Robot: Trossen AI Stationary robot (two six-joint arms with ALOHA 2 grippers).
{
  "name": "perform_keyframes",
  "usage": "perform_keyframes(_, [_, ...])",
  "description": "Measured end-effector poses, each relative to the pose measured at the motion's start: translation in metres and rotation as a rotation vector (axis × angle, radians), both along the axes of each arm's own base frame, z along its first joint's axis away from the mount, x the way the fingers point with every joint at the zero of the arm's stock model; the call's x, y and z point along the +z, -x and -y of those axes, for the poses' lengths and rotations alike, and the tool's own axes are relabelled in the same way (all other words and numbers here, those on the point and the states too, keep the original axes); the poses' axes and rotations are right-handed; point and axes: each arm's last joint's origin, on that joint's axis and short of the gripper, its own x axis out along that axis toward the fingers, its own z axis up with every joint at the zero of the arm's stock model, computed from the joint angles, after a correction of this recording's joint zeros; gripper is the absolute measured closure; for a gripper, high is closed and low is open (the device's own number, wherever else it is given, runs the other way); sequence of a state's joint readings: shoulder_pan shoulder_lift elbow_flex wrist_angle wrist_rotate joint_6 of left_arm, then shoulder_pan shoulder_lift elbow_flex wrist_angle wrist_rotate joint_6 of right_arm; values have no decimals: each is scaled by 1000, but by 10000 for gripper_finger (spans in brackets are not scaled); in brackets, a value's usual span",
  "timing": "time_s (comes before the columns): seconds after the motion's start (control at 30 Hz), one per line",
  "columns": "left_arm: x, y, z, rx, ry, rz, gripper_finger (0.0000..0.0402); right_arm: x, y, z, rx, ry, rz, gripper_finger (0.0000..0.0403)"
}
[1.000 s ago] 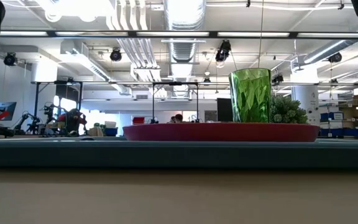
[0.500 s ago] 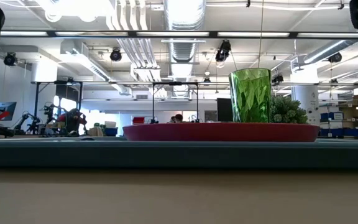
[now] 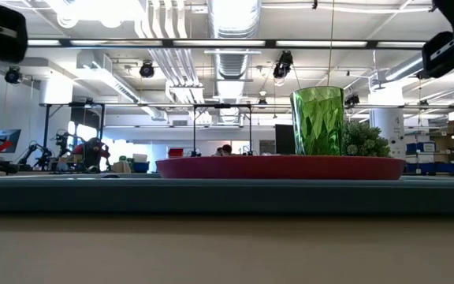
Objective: Pick and place plate/cup/fork/spoon on tray
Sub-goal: Return to Home Position
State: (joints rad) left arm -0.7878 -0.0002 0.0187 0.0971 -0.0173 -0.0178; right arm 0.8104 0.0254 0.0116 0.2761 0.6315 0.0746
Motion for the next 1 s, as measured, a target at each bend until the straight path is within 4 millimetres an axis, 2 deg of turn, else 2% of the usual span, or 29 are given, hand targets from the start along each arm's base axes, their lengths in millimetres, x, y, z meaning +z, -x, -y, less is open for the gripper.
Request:
perform_keyframes(0.1, [-1, -3, -2, 70, 10, 14, 402, -1, 0, -1, 31, -10, -8, 394])
perform_keyframes(0.23, [1, -6, -6, 127, -11, 54, 402, -1, -2, 2, -18, 38, 0, 394])
perform_keyframes(0.63, [1, -20, -29, 416, -73, 87, 402, -2, -16, 31, -371, 158, -13, 394])
perform_keyframes(0.73, [0, -23, -33, 459, -96, 87, 402, -5, -18, 37, -404, 204, -35, 394])
perform_keyframes(0.87, [-2, -26, -36, 495, -109, 66, 402, -16, -22, 45, -396, 179, -143, 394])
perform_keyframes(1.0, [-4, -27, -35, 456, -120, 56, 402, -21, -25, 47, -264, 145, -176, 394])
